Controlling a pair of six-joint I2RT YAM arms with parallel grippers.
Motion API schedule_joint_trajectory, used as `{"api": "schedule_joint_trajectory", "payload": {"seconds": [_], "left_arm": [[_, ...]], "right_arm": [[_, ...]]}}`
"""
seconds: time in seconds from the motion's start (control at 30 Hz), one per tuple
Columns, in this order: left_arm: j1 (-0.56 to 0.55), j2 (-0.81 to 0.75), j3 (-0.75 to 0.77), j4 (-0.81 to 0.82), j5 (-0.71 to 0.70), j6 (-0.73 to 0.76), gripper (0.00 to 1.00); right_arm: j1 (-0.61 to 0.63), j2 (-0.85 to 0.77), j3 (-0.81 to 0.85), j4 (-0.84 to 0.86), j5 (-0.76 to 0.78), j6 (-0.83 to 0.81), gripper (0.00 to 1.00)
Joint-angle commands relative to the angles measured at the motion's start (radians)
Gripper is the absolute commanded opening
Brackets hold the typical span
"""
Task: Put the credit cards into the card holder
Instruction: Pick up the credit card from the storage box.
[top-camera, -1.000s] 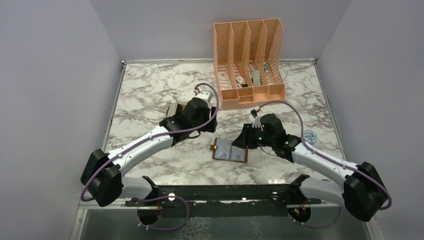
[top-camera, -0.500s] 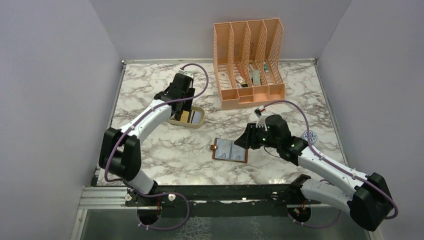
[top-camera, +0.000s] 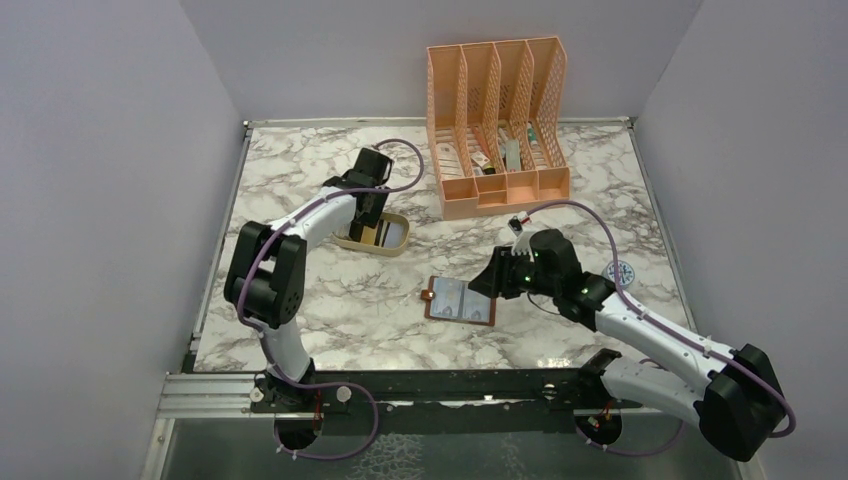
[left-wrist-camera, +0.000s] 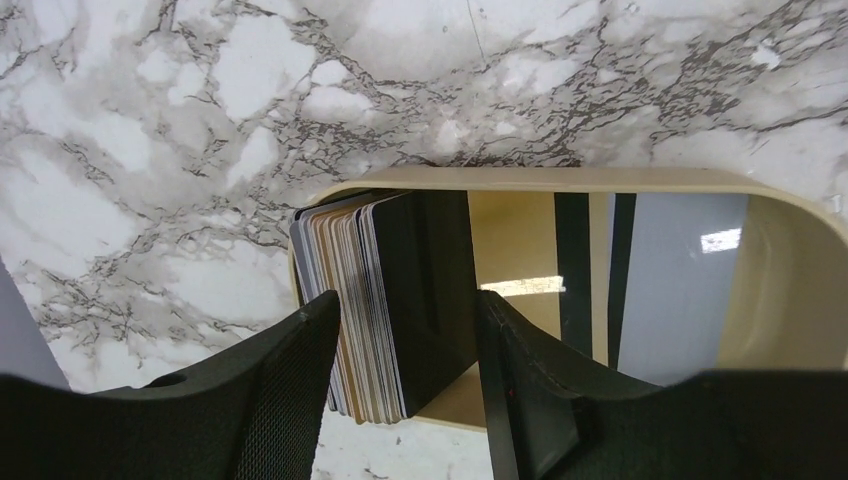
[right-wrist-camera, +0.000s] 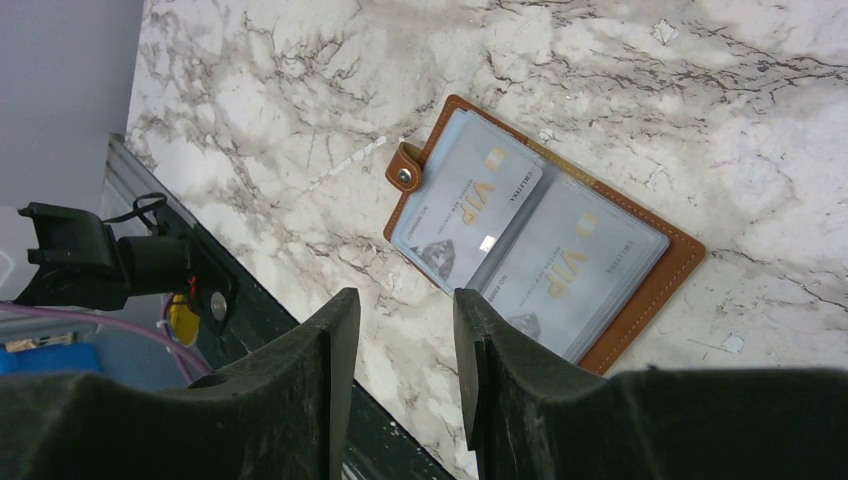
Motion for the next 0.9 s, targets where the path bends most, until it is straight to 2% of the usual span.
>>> {"api": "schedule_joint_trajectory", "payload": {"seconds": [0.0, 0.5, 0.87], "left_arm": [[0.009, 0.036, 0.032, -0.024, -0.050, 0.034, 0.54], [0.012, 0.072, 0.047, -0.042, -0.135, 0.063, 0.35], [0.011, 0.066, 0.079, -0.064, -0.118, 0.058, 0.14]], "right_arm": [[0.006, 0.010, 0.004, 0.014, 0.005, -0.012, 0.40], [0.006, 0.015, 0.001, 0.018, 0.012, -0.011, 0.40], [0.006, 0.017, 0.001, 0.019, 0.012, -0.011, 0.40]]}}
